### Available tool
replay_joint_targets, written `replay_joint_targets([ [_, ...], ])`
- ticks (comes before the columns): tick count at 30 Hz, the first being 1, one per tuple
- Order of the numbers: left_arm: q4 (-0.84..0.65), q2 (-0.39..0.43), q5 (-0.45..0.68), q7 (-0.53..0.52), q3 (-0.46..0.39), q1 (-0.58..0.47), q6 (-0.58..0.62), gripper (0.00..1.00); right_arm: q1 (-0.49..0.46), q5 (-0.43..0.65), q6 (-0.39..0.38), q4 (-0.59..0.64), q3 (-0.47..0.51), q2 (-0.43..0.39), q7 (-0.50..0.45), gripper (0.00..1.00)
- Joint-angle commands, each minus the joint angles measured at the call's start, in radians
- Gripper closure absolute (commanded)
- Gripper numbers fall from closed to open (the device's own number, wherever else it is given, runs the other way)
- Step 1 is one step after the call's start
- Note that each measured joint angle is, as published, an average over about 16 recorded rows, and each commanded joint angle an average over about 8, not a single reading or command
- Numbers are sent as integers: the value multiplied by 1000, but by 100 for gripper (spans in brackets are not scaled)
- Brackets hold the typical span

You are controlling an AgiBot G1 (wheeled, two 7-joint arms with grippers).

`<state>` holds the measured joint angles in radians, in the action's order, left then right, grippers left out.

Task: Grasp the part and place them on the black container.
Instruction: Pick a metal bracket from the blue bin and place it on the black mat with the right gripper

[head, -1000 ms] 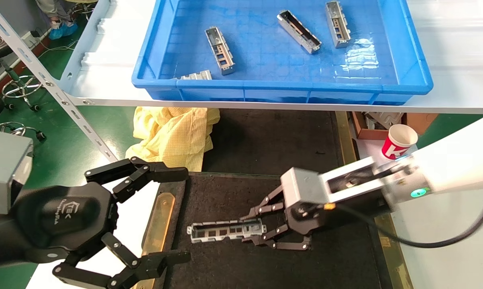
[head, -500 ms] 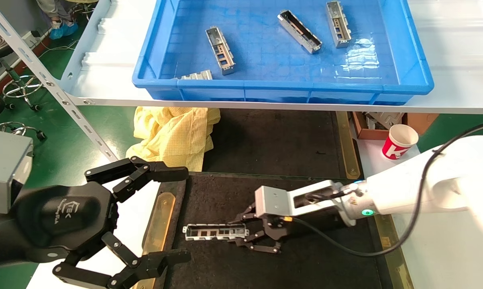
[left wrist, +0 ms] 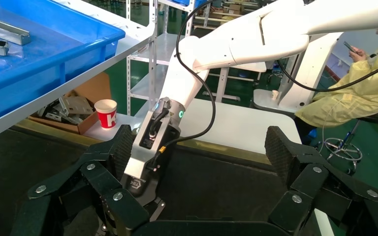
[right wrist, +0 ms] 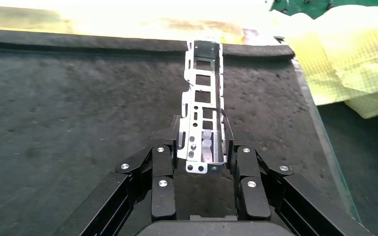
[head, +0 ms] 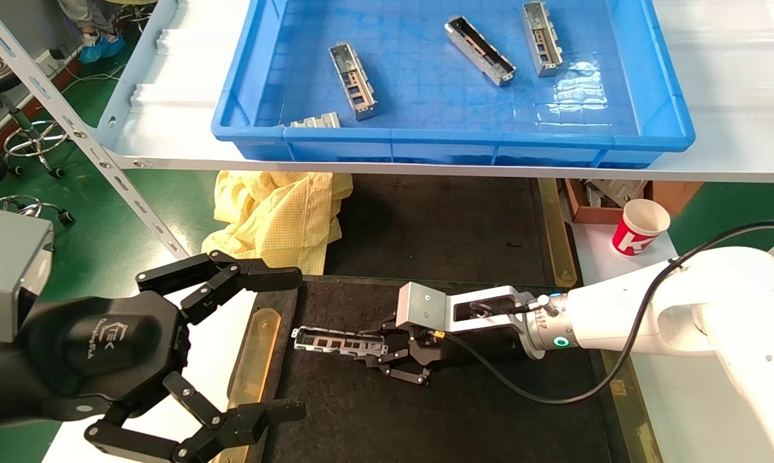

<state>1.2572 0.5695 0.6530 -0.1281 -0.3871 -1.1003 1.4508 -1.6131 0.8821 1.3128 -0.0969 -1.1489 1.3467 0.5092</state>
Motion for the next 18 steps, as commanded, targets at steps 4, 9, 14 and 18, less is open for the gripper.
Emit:
replay_joint_targets([
  [4,0,0,0,0,0,0,0,0,18,-2,-70,-14,0,4,-1,100],
  [9,0,0,0,0,0,0,0,0,38,-8,-144,-47,0,6,-5,100],
  [14,0,0,0,0,0,0,0,0,52,-19,-164,-83,2,3,-6,100],
  [18,0,0,0,0,0,0,0,0,56,-25,-157,-99,0,2,-5,100],
])
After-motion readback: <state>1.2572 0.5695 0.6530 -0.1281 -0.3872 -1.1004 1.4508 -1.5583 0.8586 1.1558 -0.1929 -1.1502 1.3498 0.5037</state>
